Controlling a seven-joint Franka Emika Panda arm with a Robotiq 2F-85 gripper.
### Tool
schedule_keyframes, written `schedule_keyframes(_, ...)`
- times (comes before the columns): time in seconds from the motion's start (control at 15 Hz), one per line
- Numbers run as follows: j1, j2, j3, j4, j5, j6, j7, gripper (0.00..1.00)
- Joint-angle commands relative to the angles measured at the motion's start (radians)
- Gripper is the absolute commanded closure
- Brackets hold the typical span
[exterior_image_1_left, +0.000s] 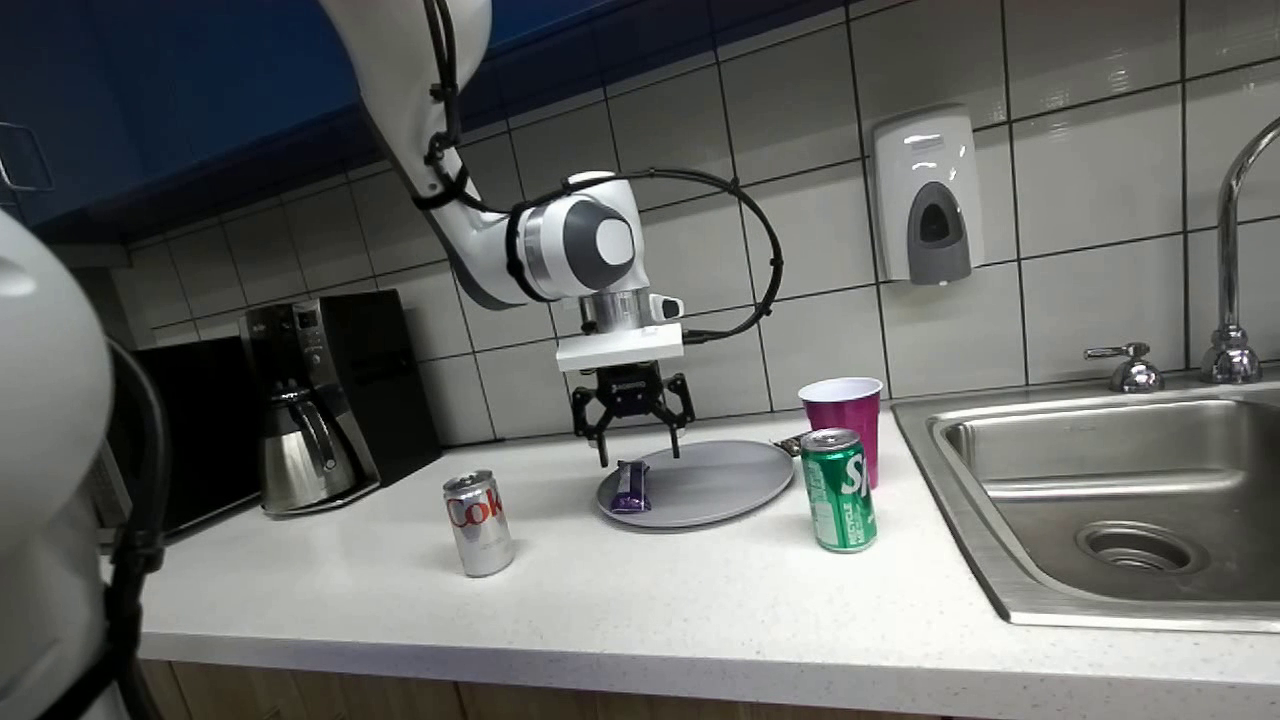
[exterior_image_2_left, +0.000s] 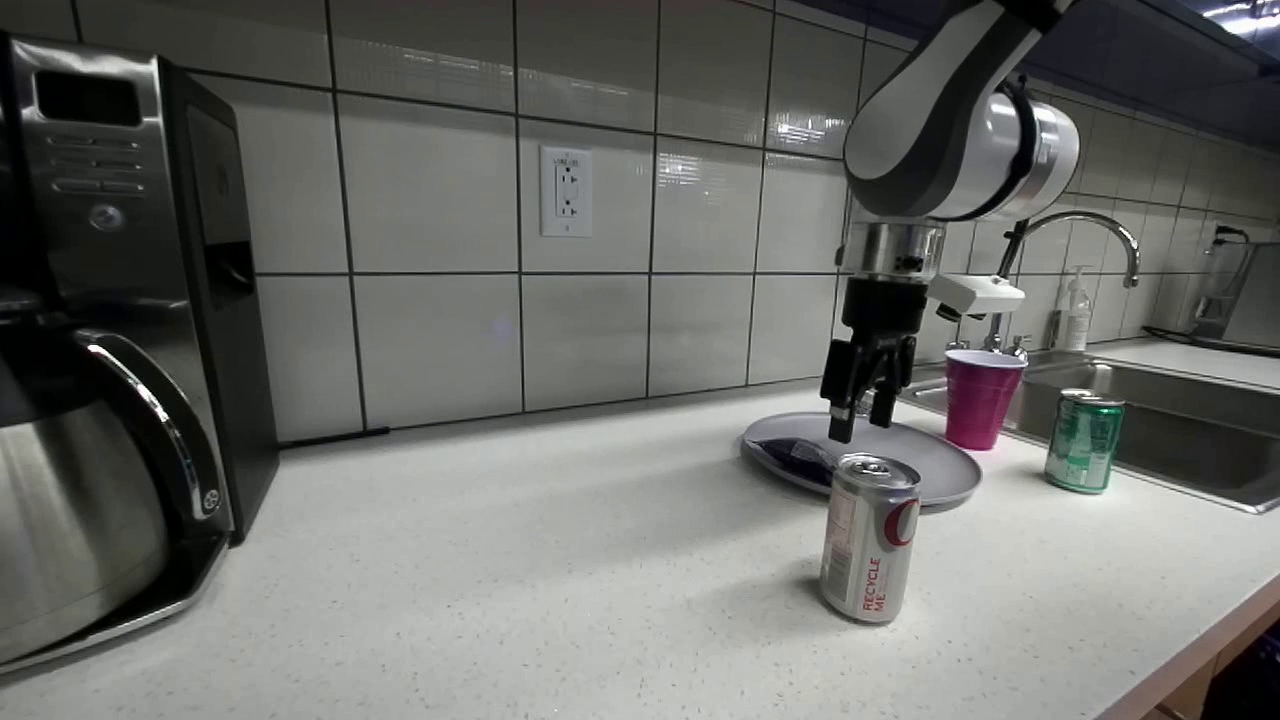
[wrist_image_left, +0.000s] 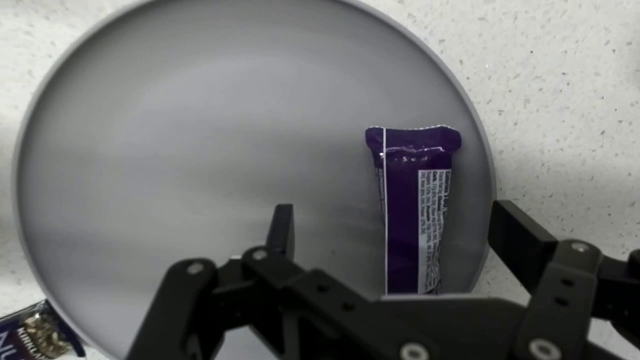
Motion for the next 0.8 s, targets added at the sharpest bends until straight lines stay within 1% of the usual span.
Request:
schedule_keyframes(0.0,-0.025,-0.016,0.027,0.0,0.006,-0.033,-0.054,0.0)
schedule_keyframes(0.73,-0.015,0.036,0.037,0.038,-0.006,-0.041,-0.032,0.0)
